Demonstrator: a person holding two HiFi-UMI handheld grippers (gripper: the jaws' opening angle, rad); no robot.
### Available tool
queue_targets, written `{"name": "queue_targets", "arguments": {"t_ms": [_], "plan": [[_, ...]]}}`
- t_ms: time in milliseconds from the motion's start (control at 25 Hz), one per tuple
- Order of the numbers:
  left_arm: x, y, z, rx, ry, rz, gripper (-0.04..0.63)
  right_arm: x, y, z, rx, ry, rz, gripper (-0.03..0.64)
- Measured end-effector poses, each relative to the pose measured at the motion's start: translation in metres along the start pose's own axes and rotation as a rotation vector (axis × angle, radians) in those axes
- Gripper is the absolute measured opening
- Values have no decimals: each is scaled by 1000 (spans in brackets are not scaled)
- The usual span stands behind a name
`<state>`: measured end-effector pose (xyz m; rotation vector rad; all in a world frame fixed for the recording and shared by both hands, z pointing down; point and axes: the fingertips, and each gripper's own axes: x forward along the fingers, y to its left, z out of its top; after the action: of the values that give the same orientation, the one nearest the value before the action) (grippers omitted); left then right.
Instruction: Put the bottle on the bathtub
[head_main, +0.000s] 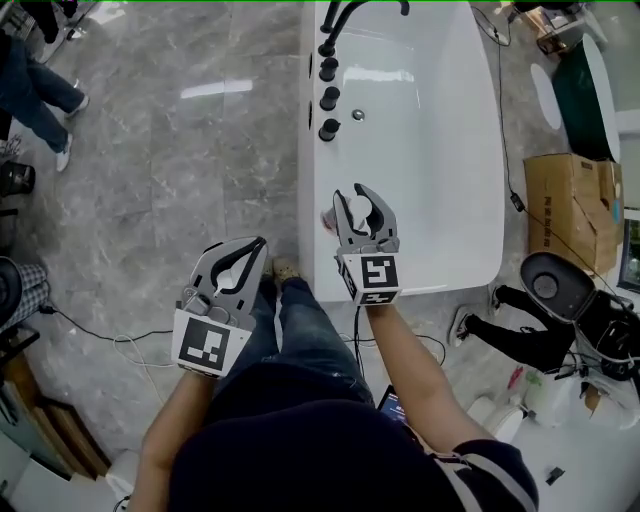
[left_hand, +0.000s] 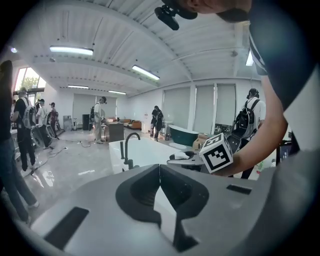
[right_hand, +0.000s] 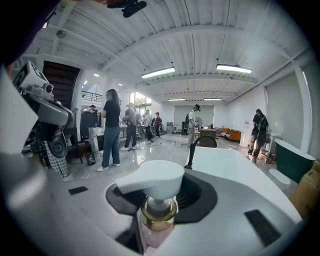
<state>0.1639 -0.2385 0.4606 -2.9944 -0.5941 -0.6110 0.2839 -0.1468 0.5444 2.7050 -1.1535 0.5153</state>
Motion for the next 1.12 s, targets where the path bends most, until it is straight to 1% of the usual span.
{"name": "queue_targets", "arguments": {"t_ms": [120,200,320,400,560,680,920,1120], "plan": [[7,-7,-7,18,23,-26,23,13,-3,-15,-15,15,-6,149],[8,-8,-14,16,38,-37,23,21,-4,-27,-19,29,-20,149],[2,-3,-33,-2,56,-35,23,32,4,-51,-13,54,-52,149],[-3,-2,-42,-3,63,-30,23,35,9,-59,3,51,-71,149],[10,-8,-35,-7,72,-20,23,33,-9,-61,18,35,-93,149],[17,-7,-34,-6,77,-22,23,38,-15,-67,28,37,-112,149],[20,-18,-38,-2,90,-56,23,32,-14,-74,0,35,-116,150],[21,-35,-40,-2,102,-83,23,17,-16,-83,17,51,-110,153]]}}
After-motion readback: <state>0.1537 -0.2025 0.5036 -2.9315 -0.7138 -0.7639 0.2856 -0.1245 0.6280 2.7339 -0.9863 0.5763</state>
